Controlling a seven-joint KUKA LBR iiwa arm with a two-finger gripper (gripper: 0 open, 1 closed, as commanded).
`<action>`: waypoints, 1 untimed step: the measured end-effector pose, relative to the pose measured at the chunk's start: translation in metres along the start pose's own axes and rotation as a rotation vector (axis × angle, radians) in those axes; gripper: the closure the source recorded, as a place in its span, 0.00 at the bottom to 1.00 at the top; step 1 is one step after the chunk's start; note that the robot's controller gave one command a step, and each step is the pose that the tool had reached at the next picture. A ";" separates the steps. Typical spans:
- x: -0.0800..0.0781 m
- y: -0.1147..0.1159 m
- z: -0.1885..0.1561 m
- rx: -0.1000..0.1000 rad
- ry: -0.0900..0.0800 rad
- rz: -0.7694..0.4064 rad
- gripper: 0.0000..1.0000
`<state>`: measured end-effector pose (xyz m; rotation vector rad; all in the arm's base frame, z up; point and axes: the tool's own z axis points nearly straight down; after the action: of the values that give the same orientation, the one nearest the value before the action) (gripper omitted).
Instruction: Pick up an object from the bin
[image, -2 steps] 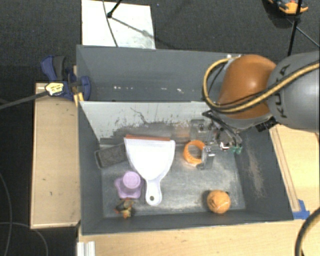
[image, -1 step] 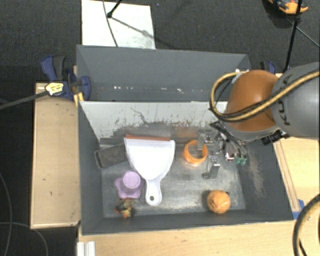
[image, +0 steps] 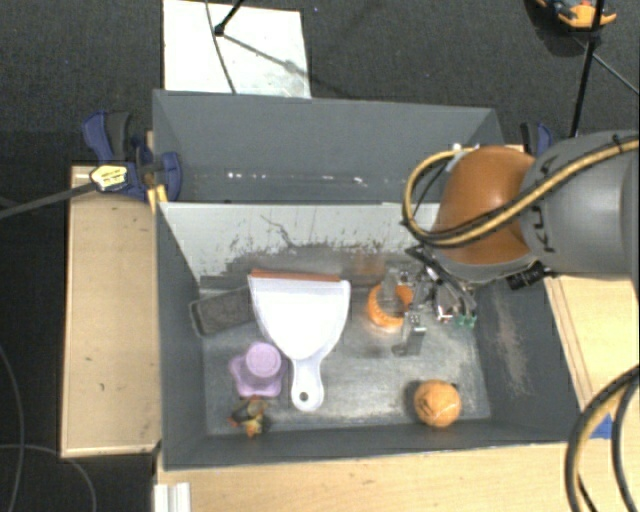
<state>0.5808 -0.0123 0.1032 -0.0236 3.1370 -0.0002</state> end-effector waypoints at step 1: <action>0.089 -0.039 0.023 0.000 0.003 0.066 1.00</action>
Offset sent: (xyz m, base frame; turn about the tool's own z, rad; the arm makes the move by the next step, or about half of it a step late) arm 0.0000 0.0000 0.0000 0.0000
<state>0.4923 -0.0529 0.0803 0.0798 3.1395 0.0005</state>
